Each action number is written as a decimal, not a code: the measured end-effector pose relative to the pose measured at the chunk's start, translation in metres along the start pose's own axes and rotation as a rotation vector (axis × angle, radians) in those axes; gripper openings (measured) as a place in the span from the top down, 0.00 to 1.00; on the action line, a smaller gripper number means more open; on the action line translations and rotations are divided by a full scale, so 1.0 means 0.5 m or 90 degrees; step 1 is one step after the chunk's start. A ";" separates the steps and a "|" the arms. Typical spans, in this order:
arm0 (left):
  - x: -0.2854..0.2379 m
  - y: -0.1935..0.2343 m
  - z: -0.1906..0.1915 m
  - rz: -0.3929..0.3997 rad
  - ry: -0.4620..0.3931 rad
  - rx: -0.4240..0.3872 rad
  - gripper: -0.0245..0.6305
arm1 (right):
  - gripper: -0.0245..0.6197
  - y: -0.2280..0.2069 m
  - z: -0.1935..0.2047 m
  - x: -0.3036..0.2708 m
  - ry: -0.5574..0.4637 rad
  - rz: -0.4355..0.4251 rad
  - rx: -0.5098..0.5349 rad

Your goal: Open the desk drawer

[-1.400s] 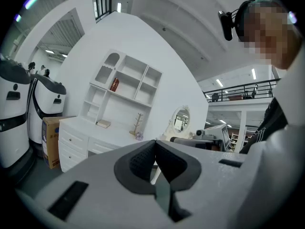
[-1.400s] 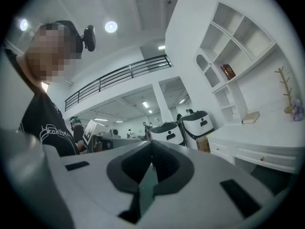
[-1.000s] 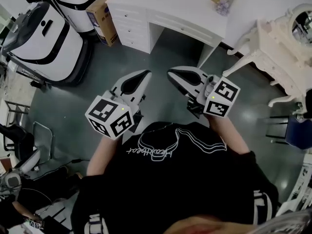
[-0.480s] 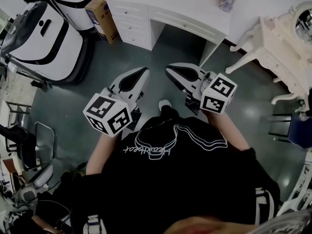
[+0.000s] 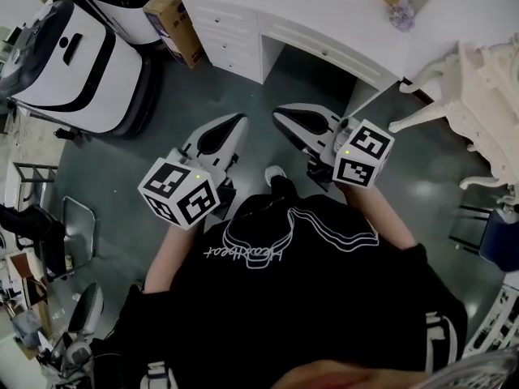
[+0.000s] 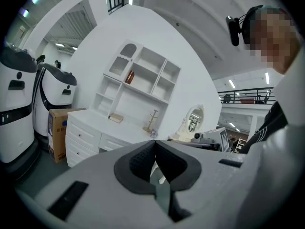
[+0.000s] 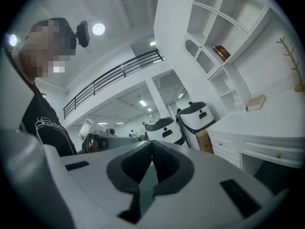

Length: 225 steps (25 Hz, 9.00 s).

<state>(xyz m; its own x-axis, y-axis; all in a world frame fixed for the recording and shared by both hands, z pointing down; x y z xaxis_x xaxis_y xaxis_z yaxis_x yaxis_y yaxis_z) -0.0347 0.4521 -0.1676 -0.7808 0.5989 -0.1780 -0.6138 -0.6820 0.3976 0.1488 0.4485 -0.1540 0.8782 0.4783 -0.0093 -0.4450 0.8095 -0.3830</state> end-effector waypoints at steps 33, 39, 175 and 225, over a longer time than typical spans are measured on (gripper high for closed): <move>-0.415 0.449 0.070 -0.078 0.037 0.095 0.96 | 0.95 -0.560 0.099 -0.224 0.131 0.002 -0.162; -0.464 0.582 0.146 -0.096 0.049 0.108 0.96 | 0.95 -0.664 0.193 -0.291 0.144 0.011 -0.181; -0.676 1.256 0.642 -0.250 0.295 -0.131 0.84 | 0.95 -0.816 0.728 -0.475 0.323 -0.051 -0.349; -0.482 1.212 0.702 -0.305 0.341 -0.112 0.84 | 0.95 -0.716 0.760 -0.456 0.364 -0.103 -0.322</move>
<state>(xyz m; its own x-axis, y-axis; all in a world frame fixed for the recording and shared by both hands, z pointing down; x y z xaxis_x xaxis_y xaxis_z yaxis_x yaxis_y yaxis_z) -0.1774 0.0416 0.4321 -0.3452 0.5914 -0.7287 -0.8762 -0.4814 0.0244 0.0413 0.1788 0.3361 0.9405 0.0073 -0.3397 -0.2906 0.5353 -0.7931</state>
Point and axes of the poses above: the fingertips, and each gripper's own axes: x backward along the fingers, y to its left, z out of its underside, the point moved 8 cm from there along x, backward along the fingers, and after that the axes turned 3 degrees about -z, right-handed, at the moved point
